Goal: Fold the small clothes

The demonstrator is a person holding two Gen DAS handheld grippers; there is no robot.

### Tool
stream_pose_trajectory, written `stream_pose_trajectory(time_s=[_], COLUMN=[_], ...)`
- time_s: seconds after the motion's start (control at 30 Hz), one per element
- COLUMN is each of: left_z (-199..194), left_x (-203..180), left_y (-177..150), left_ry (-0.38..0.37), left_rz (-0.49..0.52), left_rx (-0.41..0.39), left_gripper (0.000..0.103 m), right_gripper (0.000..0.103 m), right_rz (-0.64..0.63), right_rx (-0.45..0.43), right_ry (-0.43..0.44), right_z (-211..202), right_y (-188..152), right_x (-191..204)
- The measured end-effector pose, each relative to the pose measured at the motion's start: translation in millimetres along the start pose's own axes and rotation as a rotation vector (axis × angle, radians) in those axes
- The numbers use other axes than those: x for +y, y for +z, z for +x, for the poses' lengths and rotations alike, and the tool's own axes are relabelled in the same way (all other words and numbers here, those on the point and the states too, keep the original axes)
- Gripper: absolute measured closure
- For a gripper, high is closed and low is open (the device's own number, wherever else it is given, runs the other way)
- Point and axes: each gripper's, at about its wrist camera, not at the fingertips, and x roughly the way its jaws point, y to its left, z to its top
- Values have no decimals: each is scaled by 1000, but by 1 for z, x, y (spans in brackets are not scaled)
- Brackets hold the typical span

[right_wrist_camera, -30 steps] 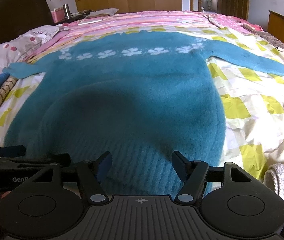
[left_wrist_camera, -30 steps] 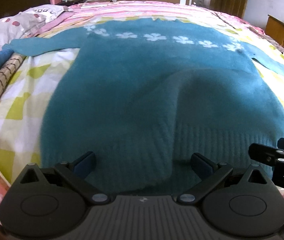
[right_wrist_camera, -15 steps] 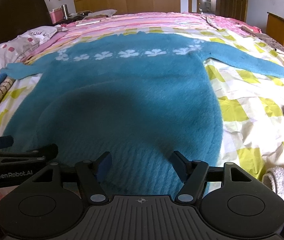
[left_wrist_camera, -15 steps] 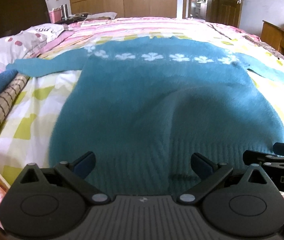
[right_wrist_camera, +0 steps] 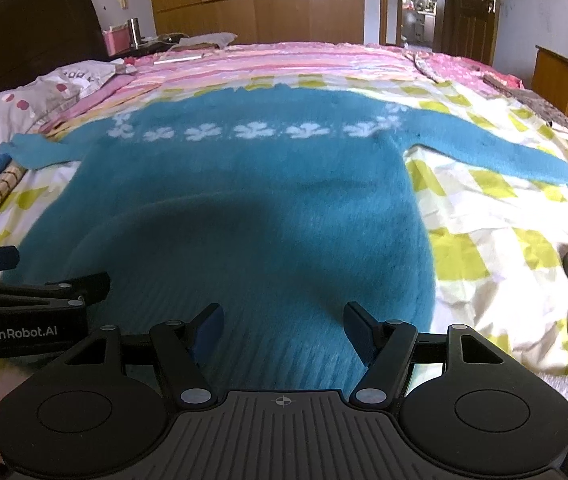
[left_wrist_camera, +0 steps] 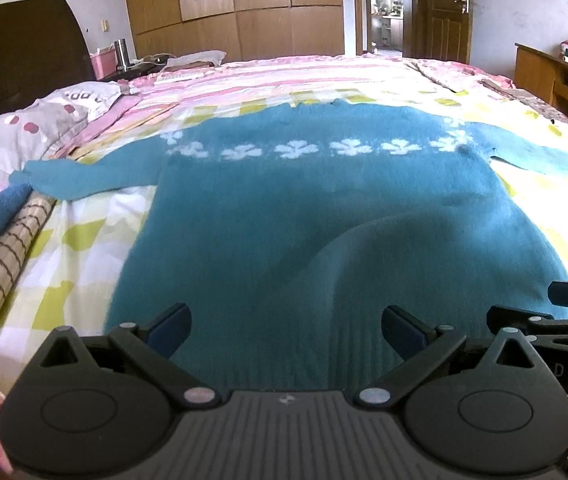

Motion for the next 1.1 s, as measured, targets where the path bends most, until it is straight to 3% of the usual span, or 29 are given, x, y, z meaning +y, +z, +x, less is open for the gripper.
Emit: stream_pose_trajectory(time_s=[0.4, 1.1], left_z=[10, 33], left_x=[-19, -84], left_y=[23, 74], left_ry=[13, -9], left_rz=[64, 183], left_rx=[-20, -76], left_gripper=[0, 0], right_gripper=[37, 42], right_rz=[18, 177], right_rx=[-40, -161], right_ry=[10, -61], right_z=[11, 31], right_y=[18, 75], right_x=[-15, -108])
